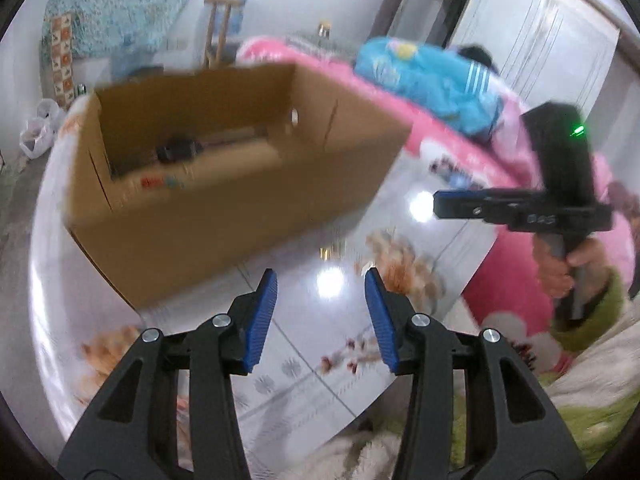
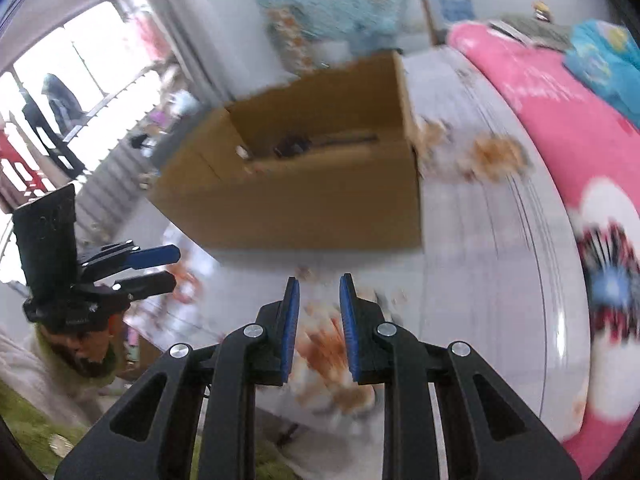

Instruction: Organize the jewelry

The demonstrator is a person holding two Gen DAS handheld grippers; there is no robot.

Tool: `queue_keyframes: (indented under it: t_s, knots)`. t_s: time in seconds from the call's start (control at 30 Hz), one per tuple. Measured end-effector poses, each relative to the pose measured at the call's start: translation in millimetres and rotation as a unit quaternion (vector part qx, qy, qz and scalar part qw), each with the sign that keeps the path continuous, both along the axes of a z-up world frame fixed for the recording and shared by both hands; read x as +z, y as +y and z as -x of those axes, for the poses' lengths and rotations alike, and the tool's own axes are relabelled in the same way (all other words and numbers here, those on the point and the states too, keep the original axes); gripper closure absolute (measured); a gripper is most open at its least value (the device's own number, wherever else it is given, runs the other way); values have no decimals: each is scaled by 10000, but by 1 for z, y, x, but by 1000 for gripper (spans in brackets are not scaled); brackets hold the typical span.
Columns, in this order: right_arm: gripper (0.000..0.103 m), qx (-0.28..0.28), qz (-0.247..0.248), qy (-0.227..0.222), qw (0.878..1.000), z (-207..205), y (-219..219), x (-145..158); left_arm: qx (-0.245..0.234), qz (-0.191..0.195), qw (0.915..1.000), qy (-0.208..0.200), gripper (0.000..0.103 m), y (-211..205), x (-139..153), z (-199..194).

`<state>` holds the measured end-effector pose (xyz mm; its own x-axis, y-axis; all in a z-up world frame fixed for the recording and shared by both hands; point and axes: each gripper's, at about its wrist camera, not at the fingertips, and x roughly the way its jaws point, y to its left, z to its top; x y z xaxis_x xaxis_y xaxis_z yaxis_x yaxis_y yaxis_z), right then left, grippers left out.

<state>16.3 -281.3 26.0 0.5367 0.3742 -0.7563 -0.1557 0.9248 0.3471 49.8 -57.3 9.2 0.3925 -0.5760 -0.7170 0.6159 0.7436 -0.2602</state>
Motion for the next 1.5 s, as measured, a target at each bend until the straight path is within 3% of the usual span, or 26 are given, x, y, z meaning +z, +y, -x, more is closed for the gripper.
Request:
queue_keyframes:
  t_s: [0.17,0.3,0.4,0.73,0.9,1.1,1.5]
  knots:
    - [82,-188,698,166,9972,17,17,-21,-187,-505,9981,-310,60,-26,-29,14]
    - [82,-273,861,113,9959,19,24,-27,-488,-605,9960,-434,61,-56,-37,22]
    - [82,-204,1055,71,9942,13,25,-33,-723,-695,9939,-456,72,-76,-45,20]
    - [82,-106,771,76,9969,-7,15,-44,-1346,-1244,9799,-788,82,-108,-54,3]
    - [82,-60,689,83,9976,-18,12,-50,-1519,-1321,9754,-901,82,-115,-55,0]
    - [82,-79,619,37,9980,-23,6,-52,-1762,-1417,9703,-866,99,-125,-54,-3]
    - [82,-187,564,-23,9982,-15,3,-46,-1664,-1398,9729,-795,99,-121,-52,0]
